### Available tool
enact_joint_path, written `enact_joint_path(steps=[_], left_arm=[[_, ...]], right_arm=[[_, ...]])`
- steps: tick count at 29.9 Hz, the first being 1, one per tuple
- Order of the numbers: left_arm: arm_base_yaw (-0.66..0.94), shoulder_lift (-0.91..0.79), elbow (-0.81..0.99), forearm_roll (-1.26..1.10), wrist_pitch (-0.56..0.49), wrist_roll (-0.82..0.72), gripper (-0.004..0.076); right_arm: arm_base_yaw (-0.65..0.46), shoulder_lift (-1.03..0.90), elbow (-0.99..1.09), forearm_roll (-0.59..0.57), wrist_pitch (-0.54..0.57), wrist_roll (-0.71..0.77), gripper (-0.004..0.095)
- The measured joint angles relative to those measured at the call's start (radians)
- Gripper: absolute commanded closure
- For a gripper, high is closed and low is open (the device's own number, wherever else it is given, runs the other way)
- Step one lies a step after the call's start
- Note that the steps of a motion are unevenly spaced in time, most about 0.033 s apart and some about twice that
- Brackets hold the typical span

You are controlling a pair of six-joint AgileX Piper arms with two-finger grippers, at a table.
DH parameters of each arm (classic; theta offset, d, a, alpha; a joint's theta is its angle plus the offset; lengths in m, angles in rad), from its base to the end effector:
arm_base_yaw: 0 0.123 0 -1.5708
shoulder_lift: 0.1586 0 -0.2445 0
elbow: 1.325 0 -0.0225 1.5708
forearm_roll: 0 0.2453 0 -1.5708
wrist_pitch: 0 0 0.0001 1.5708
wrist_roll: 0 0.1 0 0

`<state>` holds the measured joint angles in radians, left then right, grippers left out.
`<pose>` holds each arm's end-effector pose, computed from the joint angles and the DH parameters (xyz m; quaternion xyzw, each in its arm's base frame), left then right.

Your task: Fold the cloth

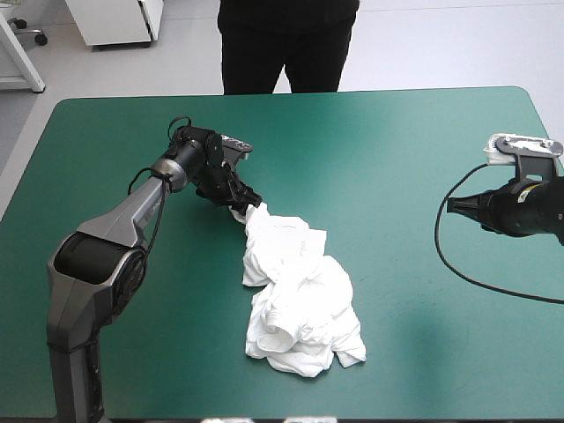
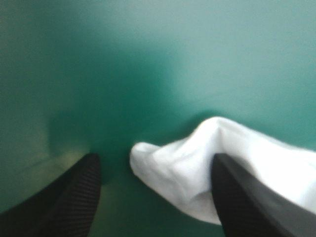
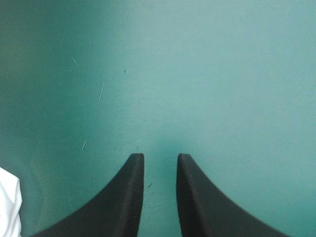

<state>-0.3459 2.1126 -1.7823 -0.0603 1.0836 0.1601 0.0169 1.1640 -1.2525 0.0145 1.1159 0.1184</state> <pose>0.3982 -0.1492 0.1758 0.2379 0.9632 -0.0393 0.1186 0.2364 0.0053 0.3442 0.0492 0.9494 0.0281 0.3089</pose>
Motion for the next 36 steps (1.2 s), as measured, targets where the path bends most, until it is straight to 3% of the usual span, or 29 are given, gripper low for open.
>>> enact_joint_path(steps=[3, 5, 7, 10, 14, 17, 23, 29, 36], left_arm=[[0.000, 0.004, -0.003, -0.008, -0.004, 0.000, 0.0442], [-0.001, 0.005, -0.004, -0.018, -0.011, 0.000, 0.0641], [-0.001, 0.008, -0.005, -0.020, -0.026, 0.000, 0.0726], [-0.002, 0.011, -0.006, -0.034, -0.032, 0.004, 0.0728], [-0.003, 0.011, -0.006, -0.038, -0.032, 0.006, 0.0729], [-0.003, 0.011, -0.007, -0.040, -0.032, 0.007, 0.0733], [-0.002, 0.012, -0.008, -0.048, -0.029, 0.007, 0.0733], [-0.002, 0.012, -0.008, -0.048, -0.026, 0.008, 0.0733], [-0.002, 0.012, -0.009, -0.048, -0.026, 0.014, 0.0733]], right_arm=[[0.000, 0.000, 0.000, 0.000, 0.003, 0.000, 0.0679], [0.000, 0.000, 0.000, 0.000, 0.003, 0.000, 0.0679], [0.000, 0.000, 0.000, 0.000, 0.004, 0.000, 0.0678], [0.000, 0.000, 0.000, 0.000, 0.018, -0.001, 0.0647], [0.006, 0.000, 0.000, 0.008, 0.078, -0.044, 0.0522], [0.066, 0.000, 0.000, 0.023, 0.121, -0.080, 0.0469], [0.352, 0.016, -0.001, 0.031, 0.128, -0.012, 0.0451], [0.655, 0.065, -0.001, -0.112, 0.130, 0.138, 0.0447], [0.860, 0.123, 0.058, -0.166, 0.109, 0.334, 0.0447]])
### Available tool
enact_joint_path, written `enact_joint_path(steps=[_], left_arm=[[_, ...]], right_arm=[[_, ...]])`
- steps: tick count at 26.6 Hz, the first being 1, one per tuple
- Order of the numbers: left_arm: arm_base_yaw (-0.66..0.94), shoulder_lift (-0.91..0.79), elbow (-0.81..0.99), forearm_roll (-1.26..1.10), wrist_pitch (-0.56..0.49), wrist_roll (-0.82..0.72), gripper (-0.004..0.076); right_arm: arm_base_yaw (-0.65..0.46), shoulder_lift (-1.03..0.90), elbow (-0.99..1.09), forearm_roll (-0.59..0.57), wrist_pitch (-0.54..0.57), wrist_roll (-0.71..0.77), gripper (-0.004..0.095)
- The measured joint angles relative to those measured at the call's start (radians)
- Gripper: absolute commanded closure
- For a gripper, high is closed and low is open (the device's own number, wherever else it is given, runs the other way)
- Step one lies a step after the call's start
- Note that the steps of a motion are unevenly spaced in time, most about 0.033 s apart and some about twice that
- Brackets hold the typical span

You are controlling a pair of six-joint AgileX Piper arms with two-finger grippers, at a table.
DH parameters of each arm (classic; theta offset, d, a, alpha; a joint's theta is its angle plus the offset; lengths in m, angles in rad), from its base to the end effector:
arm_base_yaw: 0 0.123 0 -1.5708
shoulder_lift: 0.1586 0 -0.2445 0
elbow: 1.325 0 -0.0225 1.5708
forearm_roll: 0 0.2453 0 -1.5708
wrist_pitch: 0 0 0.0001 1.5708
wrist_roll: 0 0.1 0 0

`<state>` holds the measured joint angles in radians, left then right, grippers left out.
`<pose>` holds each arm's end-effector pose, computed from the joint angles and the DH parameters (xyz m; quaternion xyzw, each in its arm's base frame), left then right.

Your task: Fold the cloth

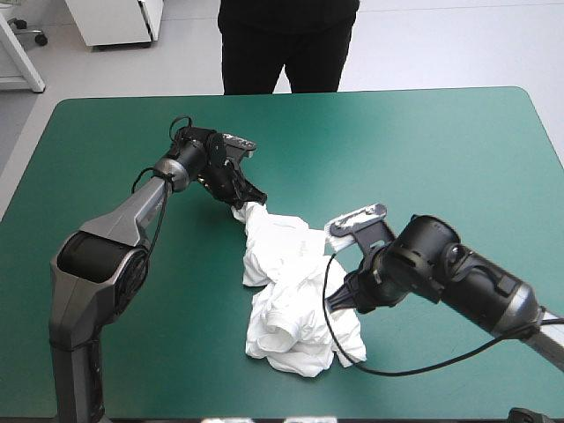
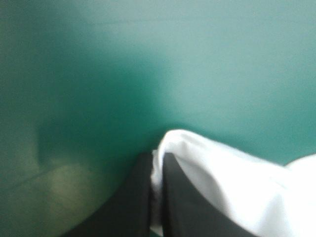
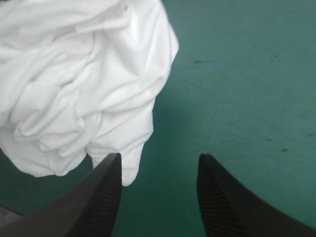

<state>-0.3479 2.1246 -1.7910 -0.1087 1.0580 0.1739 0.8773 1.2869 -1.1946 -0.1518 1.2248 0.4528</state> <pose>0.4006 -0.1553 0.1740 0.2358 0.9614 -0.0618 0.1277 0.1696 0.1818 0.2936 -0.2200 0.9578 0.0456 0.1792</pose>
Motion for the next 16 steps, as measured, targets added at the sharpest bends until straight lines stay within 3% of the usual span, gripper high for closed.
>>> enact_joint_path(steps=[9, 16], left_arm=[[0.000, 0.001, -0.002, 0.000, 0.001, 0.001, 0.0733], [0.000, 0.001, -0.002, 0.000, 0.001, 0.002, 0.0733]], right_arm=[[0.054, 0.011, 0.229, 0.004, -0.141, 0.108, 0.0447], [0.070, 0.012, 0.350, 0.098, -0.284, 0.112, 0.0447]])
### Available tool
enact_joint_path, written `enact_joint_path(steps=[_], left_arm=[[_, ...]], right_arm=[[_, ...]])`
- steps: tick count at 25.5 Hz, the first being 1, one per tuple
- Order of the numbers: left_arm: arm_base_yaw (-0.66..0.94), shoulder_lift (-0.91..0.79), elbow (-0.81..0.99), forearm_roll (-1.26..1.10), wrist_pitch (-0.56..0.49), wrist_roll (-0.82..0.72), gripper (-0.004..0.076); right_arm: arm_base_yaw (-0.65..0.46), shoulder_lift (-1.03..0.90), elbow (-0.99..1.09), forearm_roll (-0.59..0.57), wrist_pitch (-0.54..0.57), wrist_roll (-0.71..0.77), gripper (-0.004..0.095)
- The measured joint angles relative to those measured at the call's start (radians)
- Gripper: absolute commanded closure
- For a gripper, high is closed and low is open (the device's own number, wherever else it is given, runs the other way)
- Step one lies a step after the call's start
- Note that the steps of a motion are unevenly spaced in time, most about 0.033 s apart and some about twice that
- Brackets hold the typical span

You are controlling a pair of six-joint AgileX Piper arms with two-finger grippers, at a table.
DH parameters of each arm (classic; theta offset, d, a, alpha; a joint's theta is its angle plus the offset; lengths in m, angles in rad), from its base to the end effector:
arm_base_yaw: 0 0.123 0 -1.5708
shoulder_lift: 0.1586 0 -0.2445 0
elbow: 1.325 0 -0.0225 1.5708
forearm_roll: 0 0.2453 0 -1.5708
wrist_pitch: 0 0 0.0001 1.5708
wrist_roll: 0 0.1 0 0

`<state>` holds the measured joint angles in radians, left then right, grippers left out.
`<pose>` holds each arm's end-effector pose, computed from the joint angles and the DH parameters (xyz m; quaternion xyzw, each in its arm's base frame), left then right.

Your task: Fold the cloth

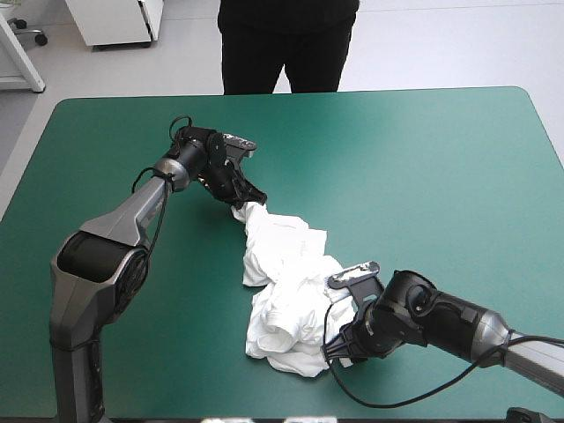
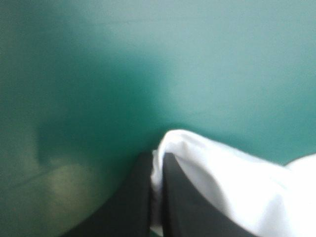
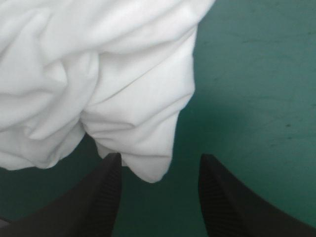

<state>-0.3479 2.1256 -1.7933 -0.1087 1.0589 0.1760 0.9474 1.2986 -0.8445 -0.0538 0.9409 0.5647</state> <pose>0.4008 -0.1554 0.1742 0.2369 0.9611 -0.0617 0.1280 0.1409 0.1885 0.2025 -0.2011 0.9705 0.0727 0.1116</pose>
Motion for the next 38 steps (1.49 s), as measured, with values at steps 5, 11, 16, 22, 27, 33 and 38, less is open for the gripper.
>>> enact_joint_path(steps=[5, 11, 16, 22, 27, 33, 38], left_arm=[[0.000, 0.000, 0.000, 0.000, 0.000, 0.002, 0.0733], [0.000, 0.001, 0.000, 0.000, 0.003, 0.002, 0.0733], [0.000, -0.013, 0.003, 0.015, 0.031, 0.002, 0.0733], [0.000, -0.153, 0.016, 0.159, 0.086, -0.010, 0.0733], [0.001, -0.309, 0.016, 0.179, 0.108, -0.017, 0.0733], [0.001, -0.473, 0.016, 0.177, 0.121, -0.029, 0.0733], [0.001, -0.613, 0.016, 0.177, 0.097, -0.050, 0.0733]], right_arm=[[0.008, 0.096, 0.050, 0.054, -0.086, 0.000, 0.0491], [0.008, 0.136, 0.031, 0.077, -0.078, -0.002, 0.0922], [-0.003, 0.121, 0.015, 0.054, -0.066, 0.031, 0.0925], [-0.143, 0.028, -0.082, -0.134, 0.021, 0.103, 0.0926], [-0.313, -0.033, -0.203, -0.168, 0.046, -0.018, 0.0925], [-0.502, -0.040, -0.401, -0.176, 0.051, -0.218, 0.0926], [-0.623, -0.040, -0.576, -0.172, 0.008, -0.294, 0.0925]])
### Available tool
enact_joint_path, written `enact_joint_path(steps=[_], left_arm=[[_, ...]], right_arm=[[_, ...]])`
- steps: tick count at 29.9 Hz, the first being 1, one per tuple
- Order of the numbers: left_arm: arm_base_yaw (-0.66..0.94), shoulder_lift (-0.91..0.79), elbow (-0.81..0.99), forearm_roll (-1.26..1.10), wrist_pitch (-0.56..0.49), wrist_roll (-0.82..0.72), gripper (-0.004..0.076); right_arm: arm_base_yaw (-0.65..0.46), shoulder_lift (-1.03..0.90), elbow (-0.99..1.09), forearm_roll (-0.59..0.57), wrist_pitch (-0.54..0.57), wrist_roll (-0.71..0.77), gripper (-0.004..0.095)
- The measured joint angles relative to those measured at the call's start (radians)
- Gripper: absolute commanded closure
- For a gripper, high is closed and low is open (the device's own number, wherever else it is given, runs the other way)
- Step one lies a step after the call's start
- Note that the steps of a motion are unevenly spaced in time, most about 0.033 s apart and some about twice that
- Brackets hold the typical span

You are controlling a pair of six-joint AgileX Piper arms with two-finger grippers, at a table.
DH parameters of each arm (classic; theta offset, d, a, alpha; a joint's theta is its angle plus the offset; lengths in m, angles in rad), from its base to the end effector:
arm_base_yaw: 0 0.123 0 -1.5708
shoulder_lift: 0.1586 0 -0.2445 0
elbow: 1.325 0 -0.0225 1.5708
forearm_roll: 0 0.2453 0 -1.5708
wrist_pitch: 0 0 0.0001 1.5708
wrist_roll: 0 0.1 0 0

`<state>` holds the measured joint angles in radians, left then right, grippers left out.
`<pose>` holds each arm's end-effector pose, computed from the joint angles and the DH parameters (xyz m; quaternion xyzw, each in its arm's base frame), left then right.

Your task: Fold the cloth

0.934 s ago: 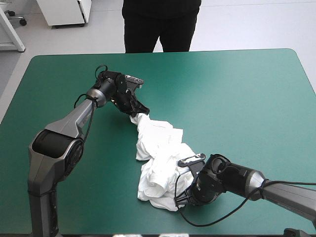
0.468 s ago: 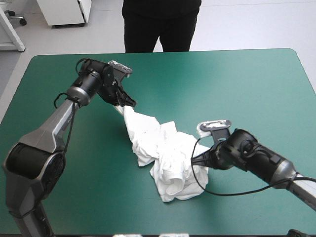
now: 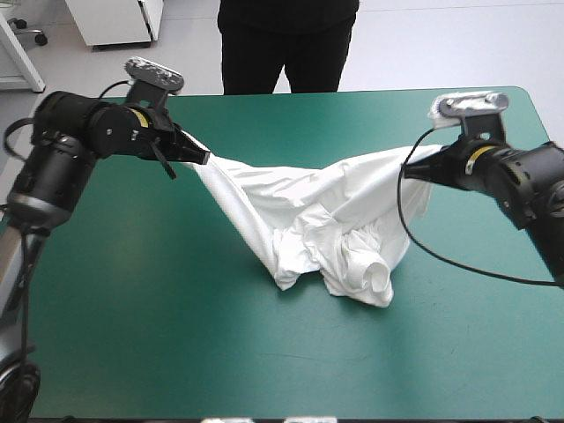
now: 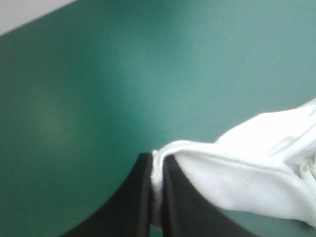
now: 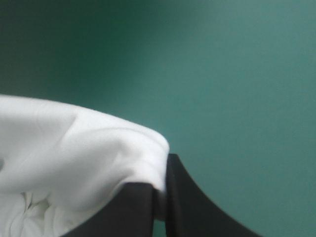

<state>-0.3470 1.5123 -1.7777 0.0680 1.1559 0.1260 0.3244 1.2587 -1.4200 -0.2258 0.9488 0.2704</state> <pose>0.2994 -0.1017 0.4003 0.2182 0.9007 -0.0075 0.3756 0.2624 0.0690 0.3842 -0.0452 0.9001 0.0169 0.4330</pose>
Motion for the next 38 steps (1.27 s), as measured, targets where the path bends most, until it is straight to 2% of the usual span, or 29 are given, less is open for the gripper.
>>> enact_joint_path(steps=[4, 10, 19, 26, 31, 33, 38], left_arm=[[0.000, -0.110, -0.001, 0.000, -0.078, -0.021, 0.0733], [0.000, -0.209, -0.069, 0.000, -0.245, -0.025, 0.0733], [0.000, -0.223, -0.300, 0.000, -0.396, -0.019, 0.0733], [0.000, -0.228, -0.486, -0.014, -0.468, -0.016, 0.0733], [0.000, -0.243, -0.541, -0.059, -0.440, 0.000, 0.0733], [0.000, -0.244, -0.545, -0.060, -0.374, 0.003, 0.0733], [0.000, -0.220, -0.508, -0.062, -0.133, 0.004, 0.0733]], right_arm=[[-0.049, 0.000, -0.144, -0.002, -0.017, -0.057, 0.0925], [-0.052, 0.000, -0.358, -0.003, -0.065, -0.121, 0.0925], [-0.055, -0.007, -0.654, -0.004, -0.198, -0.190, 0.0925], [-0.055, -0.017, -0.794, 0.001, -0.230, -0.212, 0.0925], [-0.055, -0.021, -0.811, 0.031, -0.213, -0.225, 0.0925], [-0.055, -0.021, -0.811, 0.045, -0.170, -0.229, 0.0925], [-0.055, -0.017, -0.799, 0.063, -0.008, -0.201, 0.0925]])
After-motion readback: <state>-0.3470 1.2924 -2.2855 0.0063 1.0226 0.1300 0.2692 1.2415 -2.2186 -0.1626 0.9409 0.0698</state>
